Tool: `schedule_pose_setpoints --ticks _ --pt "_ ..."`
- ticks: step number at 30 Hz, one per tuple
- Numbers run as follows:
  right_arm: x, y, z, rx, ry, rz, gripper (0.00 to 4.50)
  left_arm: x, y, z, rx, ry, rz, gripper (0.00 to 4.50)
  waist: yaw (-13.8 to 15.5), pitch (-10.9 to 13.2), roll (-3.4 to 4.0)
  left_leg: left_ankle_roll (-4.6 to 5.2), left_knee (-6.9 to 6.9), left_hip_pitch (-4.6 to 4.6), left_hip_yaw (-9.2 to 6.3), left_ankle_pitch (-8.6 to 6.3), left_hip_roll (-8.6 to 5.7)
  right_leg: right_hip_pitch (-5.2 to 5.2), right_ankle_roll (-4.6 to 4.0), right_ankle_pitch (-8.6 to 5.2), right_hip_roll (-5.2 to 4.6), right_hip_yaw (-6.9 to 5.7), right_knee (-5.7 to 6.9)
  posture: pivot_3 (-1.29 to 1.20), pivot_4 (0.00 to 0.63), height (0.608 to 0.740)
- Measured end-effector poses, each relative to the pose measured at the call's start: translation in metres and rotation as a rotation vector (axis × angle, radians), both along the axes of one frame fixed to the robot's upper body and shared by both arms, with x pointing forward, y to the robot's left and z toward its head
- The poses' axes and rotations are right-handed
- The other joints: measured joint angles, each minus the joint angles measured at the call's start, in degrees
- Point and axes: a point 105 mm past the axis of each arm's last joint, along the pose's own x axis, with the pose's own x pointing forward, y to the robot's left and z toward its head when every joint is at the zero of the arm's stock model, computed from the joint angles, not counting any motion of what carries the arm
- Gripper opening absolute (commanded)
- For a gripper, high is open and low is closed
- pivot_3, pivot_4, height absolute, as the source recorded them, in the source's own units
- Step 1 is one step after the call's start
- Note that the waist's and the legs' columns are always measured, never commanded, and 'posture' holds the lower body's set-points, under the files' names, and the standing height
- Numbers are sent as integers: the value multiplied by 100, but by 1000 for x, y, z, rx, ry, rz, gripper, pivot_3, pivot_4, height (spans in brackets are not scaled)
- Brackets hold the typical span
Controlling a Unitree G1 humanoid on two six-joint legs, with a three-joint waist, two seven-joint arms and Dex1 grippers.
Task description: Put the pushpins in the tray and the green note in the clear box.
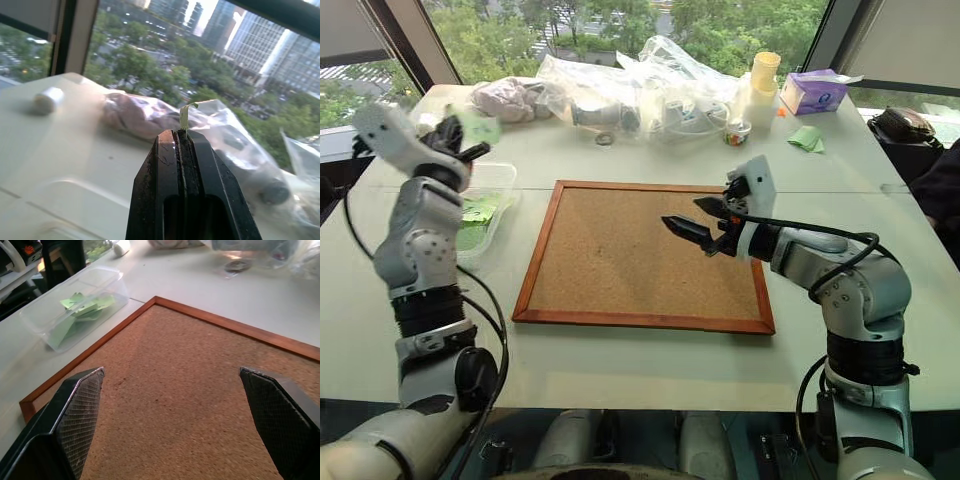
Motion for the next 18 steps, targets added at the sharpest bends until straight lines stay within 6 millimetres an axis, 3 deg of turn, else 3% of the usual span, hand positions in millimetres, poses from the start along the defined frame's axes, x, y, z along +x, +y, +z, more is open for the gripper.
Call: schedule_pose_setpoints --ticks 2,5,10,12,14,18 --pt "3 1 -2 -10 -6 6 4427 -8 19 -11 0 44 78 0 23 8 -15 1 2 0 1 -1 0 1 0 0 0 0 0 0 150 740" --pt "7 1 -5 -23 -7 6 4493 -17 34 -26 6 101 133 1062 82 14 -25 0 3 0 7 0 -1 1 0 0 0 -1 0 0 150 740" --pt "12 -2 -8 -33 -11 -2 4493 -23 30 -59 -13 214 38 3640 89 17 -30 -1 3 -1 13 0 -1 1 0 0 2 -3 1 0 150 740" --pt "13 -3 -9 -38 -11 -6 4493 -22 24 -58 -24 210 -18 4483 85 23 -39 -2 3 -1 13 0 0 0 0 0 4 -3 1 0 150 740" --pt "13 -3 -10 -44 -10 -9 4493 -22 16 -48 -14 178 -89 4483 76 24 -40 -2 3 0 14 1 1 0 0 0 4 -3 1 0 150 740" --pt "13 -9 -13 -64 -6 -28 4493 -24 -22 -17 46 85 -344 4483 78 23 -40 -3 3 0 15 1 1 0 0 0 3 -3 1 0 150 740"
